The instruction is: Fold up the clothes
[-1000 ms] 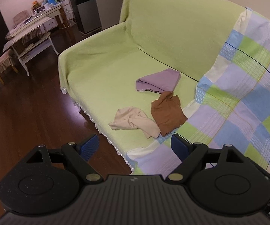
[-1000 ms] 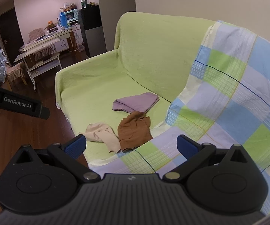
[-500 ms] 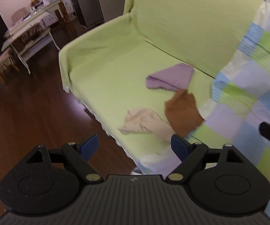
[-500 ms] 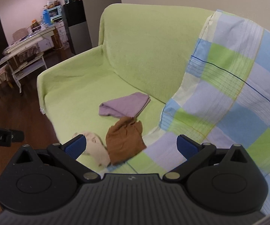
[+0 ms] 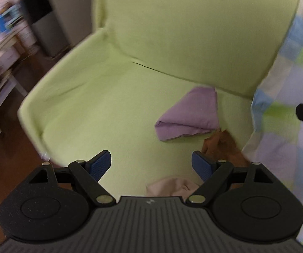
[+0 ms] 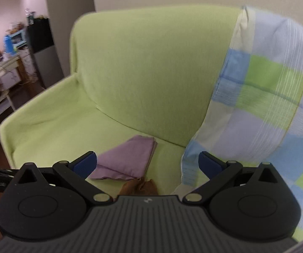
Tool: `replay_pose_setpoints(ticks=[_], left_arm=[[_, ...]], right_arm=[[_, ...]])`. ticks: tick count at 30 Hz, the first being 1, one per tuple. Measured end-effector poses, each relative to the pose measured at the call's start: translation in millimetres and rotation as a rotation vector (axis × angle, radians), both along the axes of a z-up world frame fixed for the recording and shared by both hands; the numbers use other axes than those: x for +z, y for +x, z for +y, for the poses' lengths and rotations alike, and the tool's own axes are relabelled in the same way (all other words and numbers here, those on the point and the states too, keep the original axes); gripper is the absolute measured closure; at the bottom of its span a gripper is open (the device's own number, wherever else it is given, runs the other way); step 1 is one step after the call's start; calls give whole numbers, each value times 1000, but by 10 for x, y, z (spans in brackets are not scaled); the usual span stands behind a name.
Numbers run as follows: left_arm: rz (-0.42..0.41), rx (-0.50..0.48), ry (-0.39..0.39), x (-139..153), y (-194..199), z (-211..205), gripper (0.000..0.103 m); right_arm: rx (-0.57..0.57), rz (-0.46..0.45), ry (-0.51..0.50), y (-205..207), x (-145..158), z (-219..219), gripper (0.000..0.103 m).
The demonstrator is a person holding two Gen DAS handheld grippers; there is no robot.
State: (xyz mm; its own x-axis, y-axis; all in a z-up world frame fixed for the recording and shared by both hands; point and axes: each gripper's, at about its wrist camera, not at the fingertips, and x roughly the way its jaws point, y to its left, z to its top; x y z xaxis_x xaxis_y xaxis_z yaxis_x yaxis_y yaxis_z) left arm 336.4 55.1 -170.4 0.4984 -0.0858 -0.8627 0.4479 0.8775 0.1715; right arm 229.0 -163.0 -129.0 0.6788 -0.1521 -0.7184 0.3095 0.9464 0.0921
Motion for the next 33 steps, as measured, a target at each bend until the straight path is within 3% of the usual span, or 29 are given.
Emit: replay_pose_setpoints(ticks=[3, 6, 10, 13, 17, 20, 27, 29, 31, 33], left_arm=[[-13, -208, 91, -576, 359, -232, 18], [-103, -473, 192, -1120, 596, -548, 18], [-249, -744, 267, -1657, 745, -909, 18], [-295, -870, 305, -1957, 811, -1003, 18], [-288, -949, 348, -2237, 913, -1016, 22], [-271, -964, 349, -2362, 948, -991, 27], [-187, -910, 196, -2449, 1143, -924, 64], [-148, -859, 132, -2426, 1249, -911, 66], [-105, -801, 69, -2407, 1347, -897, 68], [-80, -751, 20, -2390, 1411, -878, 73]], right_arm=[[-56, 107, 41, 155, -423, 55, 1], [-126, 167, 94, 188, -795, 83, 1], [-171, 159, 148, 249, -1183, 10, 2], [-165, 101, 193, 494, -1467, -179, 8], [-100, 35, 240, 847, -1760, -398, 41], [-76, 33, 307, 1110, -1986, -528, 51], [-109, 76, 454, 1652, -2453, -737, 65], [-117, 88, 488, 1784, -2557, -758, 78], [-117, 91, 505, 1908, -2651, -760, 80], [-110, 89, 495, 1967, -2658, -720, 97]])
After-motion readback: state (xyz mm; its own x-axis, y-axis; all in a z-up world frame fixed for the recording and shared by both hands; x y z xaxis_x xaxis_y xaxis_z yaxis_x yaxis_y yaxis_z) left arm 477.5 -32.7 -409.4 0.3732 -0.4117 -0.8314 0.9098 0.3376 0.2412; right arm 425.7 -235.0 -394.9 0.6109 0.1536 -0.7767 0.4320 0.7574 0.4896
